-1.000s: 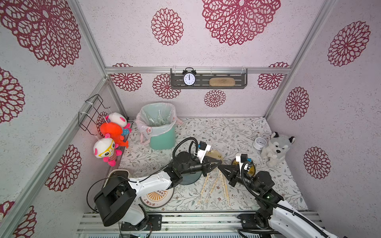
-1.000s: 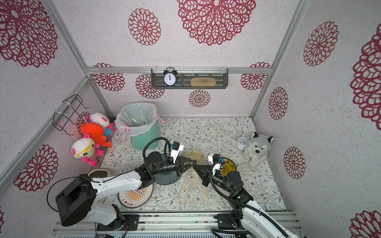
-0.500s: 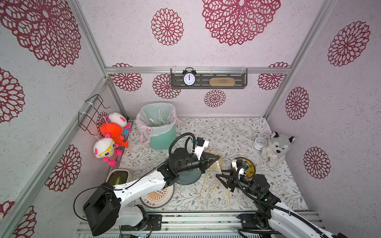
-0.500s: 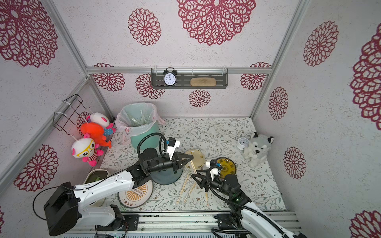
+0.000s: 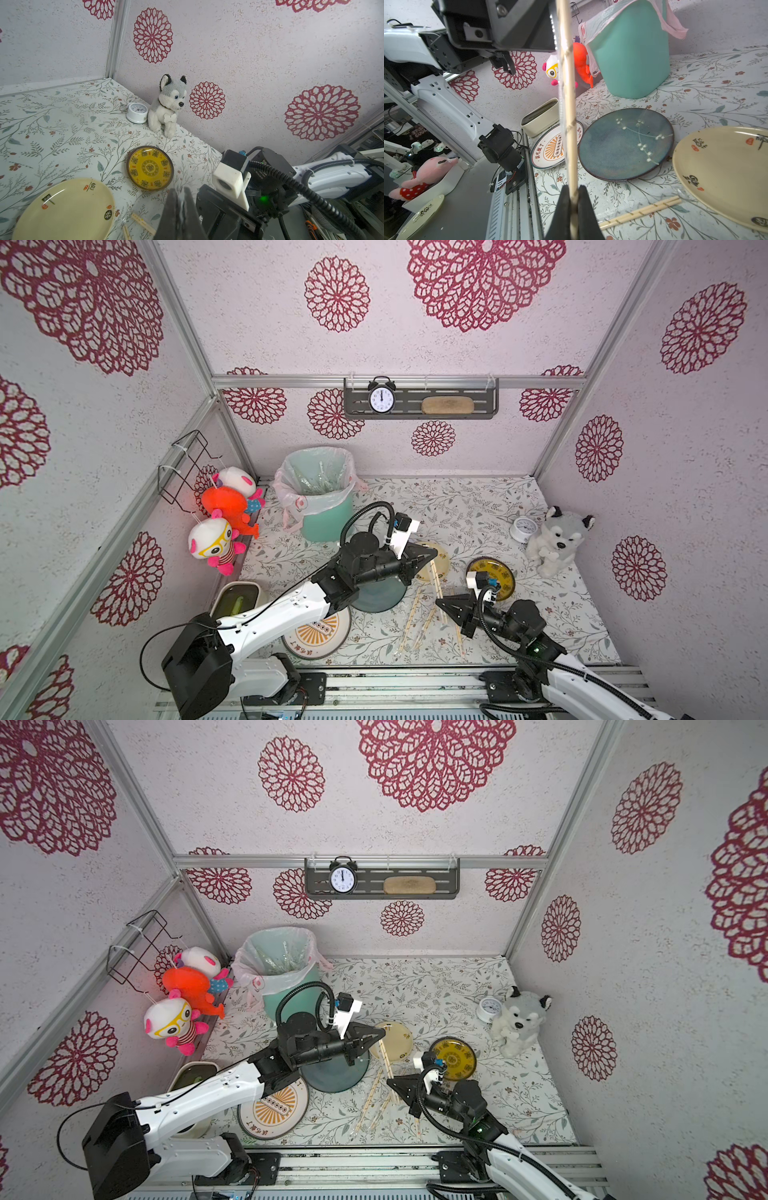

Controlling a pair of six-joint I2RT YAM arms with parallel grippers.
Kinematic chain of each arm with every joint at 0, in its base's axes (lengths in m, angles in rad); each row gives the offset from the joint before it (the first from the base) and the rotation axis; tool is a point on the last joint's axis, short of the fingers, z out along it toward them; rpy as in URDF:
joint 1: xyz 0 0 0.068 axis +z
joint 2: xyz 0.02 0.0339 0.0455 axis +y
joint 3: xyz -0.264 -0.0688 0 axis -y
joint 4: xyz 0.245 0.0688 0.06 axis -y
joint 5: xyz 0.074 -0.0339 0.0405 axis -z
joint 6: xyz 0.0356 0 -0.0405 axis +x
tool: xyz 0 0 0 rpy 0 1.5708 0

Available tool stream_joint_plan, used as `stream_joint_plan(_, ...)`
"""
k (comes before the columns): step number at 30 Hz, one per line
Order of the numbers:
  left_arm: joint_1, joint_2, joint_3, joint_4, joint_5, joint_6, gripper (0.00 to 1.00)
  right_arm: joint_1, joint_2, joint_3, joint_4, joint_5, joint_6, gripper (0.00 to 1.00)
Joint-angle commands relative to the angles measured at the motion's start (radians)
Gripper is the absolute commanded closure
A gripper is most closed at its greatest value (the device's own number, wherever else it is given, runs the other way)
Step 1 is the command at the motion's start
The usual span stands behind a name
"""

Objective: Remove the packaging of disposable chopsticks
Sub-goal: Remove the packet bag from the disposable chopsticks.

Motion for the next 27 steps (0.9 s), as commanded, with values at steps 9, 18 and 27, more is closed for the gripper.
stream_joint_plan(9, 0.008, -0.003, -0.079, 0.21, 0.106, -0.023, 0.22, 0.003, 0.017, 0.011, 0.091, 0.028, 0.01, 1.0)
stream_joint_plan(18, 0.047, -0.026, -0.156, 0.349, 0.118, -0.027, 0.28, 0.016, -0.025, -0.002, 0.136, -0.055, 0.001, 1.0)
stream_joint_plan(27, -0.009, 0.099, -0.079, 0.414, 0.259, -0.018, 0.59, 0.029, 0.0, 0.003, 0.161, -0.054, -0.017, 1.0)
